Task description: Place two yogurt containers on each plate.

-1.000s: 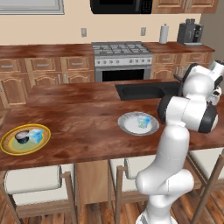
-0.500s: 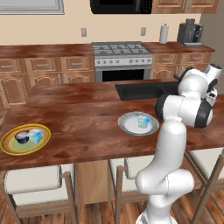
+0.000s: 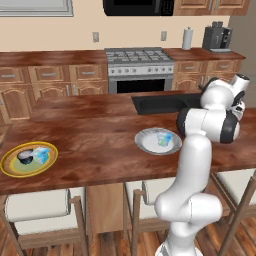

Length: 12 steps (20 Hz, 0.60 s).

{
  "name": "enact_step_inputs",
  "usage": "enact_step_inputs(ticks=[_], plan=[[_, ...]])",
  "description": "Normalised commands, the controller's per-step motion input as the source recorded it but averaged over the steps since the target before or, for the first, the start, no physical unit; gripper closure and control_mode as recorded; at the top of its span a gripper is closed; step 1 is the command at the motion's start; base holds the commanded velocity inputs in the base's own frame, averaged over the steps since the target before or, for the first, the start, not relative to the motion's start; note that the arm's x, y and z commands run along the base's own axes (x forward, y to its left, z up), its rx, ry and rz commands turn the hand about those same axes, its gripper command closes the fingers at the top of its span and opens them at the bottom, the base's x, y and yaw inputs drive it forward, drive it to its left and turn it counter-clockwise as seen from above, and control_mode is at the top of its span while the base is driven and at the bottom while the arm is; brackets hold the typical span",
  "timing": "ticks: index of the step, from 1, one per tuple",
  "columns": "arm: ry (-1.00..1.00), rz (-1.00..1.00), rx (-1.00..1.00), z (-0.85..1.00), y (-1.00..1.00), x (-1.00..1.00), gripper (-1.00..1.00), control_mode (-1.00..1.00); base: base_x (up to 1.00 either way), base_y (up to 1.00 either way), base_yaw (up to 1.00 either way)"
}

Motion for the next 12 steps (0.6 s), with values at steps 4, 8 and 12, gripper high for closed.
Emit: enact_step_inputs(ticks=[4, 8, 12], plan=[[0.0, 0.0, 0.0, -0.14, -0.03, 0.25, -1.0, -1.0, 0.0, 0.0, 0.0], [0.0, 0.0, 0.0, -0.11, -0.07, 0.24, -1.0, -1.0, 0.0, 0.0, 0.0], [0.0, 0.0, 0.0, -0.11, -0.11, 0.16, -1.0, -1.0, 0.0, 0.0, 0.0]])
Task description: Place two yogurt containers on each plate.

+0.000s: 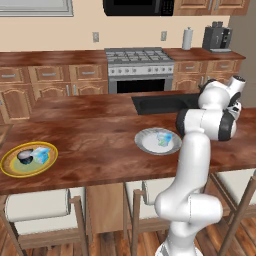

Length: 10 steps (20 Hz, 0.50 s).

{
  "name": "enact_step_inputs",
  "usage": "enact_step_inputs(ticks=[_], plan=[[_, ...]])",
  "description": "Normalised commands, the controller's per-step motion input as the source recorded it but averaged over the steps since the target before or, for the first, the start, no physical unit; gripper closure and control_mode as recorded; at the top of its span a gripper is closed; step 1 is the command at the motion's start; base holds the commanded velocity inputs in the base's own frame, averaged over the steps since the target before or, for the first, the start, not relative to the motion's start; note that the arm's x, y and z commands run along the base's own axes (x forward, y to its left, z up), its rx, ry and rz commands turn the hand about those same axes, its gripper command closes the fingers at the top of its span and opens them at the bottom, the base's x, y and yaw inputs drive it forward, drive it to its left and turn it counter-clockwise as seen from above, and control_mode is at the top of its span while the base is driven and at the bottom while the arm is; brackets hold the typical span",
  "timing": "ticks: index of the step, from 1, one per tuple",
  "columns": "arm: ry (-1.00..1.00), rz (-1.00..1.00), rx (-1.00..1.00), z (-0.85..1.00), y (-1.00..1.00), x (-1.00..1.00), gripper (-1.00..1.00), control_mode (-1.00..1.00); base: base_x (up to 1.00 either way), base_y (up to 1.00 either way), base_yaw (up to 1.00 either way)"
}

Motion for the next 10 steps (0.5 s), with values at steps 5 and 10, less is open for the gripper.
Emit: enact_step_inputs(ticks=[5, 10], plan=[[0.0, 0.0, 0.0, -0.12, -0.06, 0.01, -1.0, -1.0, 0.0, 0.0, 0.0], [0.0, 0.0, 0.0, -0.08, 0.0, 0.0, -1.0, -1.0, 0.0, 0.0, 0.0]])
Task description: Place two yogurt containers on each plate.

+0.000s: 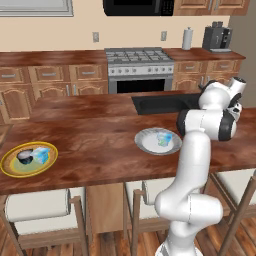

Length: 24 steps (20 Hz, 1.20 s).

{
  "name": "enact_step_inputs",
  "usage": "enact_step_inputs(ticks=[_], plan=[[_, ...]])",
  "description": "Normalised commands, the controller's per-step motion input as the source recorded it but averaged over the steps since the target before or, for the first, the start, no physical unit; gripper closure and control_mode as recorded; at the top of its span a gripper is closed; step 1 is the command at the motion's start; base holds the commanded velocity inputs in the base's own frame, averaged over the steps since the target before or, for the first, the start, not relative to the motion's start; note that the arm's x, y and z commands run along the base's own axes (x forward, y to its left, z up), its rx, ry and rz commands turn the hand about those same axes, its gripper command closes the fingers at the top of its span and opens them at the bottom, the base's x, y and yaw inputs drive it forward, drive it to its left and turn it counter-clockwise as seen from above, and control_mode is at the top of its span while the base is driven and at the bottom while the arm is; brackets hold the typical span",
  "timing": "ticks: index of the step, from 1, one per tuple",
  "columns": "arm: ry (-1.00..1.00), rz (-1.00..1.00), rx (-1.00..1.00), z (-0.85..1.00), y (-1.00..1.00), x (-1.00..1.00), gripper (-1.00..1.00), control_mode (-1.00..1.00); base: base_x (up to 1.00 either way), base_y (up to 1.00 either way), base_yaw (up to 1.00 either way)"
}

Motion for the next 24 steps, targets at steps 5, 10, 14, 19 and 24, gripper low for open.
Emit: enact_step_inputs(ticks=[5, 10, 14, 19, 24], plan=[[0.0, 0.0, 0.0, -0.04, 0.0, 0.0, -1.0, -1.0, 0.0, 0.0, 0.0], [0.0, 0.0, 0.0, -0.07, 0.03, 0.0, -1.0, -1.0, 0.0, 0.0, 0.0], [0.0, 0.0, 0.0, -0.07, 0.07, 0.0, 1.0, -1.0, 0.0, 0.0, 0.0], [0.0, 0.0, 0.0, 0.0, 0.05, 0.0, 1.0, -1.0, 0.0, 0.0, 0.0], [0.0, 0.0, 0.0, 0.1, 0.05, -0.07, 1.0, -1.0, 0.0, 0.0, 0.0]])
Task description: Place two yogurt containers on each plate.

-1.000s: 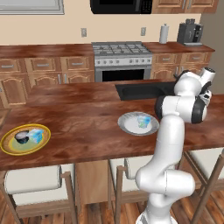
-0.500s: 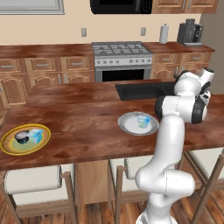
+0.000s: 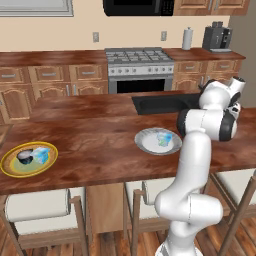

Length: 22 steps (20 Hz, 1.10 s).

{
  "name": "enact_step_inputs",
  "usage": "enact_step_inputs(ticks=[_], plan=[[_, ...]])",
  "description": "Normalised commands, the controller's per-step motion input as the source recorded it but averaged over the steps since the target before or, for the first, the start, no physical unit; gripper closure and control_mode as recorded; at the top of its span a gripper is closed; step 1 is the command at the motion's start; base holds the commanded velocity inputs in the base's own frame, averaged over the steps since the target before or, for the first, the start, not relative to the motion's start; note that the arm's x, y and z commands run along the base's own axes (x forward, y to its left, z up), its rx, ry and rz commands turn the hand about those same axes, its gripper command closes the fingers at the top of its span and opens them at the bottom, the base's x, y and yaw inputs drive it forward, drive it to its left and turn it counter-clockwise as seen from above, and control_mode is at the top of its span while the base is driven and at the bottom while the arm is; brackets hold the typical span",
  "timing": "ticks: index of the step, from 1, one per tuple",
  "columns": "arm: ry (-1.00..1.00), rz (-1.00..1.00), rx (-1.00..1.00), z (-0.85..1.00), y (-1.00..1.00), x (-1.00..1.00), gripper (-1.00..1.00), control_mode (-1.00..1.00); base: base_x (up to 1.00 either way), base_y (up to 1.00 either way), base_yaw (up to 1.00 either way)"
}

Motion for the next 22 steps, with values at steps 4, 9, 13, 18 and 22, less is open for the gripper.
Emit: enact_step_inputs(ticks=[4, 9, 13, 18, 22], plan=[[0.0, 0.0, 0.0, 0.29, 0.41, -0.15, 1.0, -1.0, 0.0, 0.0, 0.0], [0.0, 0.0, 0.0, 0.38, 0.47, -0.15, 1.0, -1.0, 0.0, 0.0, 0.0], [0.0, 0.0, 0.0, 0.3, 0.55, -0.23, 1.0, -1.0, 0.0, 0.0, 0.0], [0.0, 0.0, 0.0, 0.11, 0.67, -0.32, 1.0, -1.0, 0.0, 0.0, 0.0], [0.0, 0.01, 0.0, 0.0, 0.75, -0.3, 1.0, -1.0, 0.0, 0.0, 0.0]])
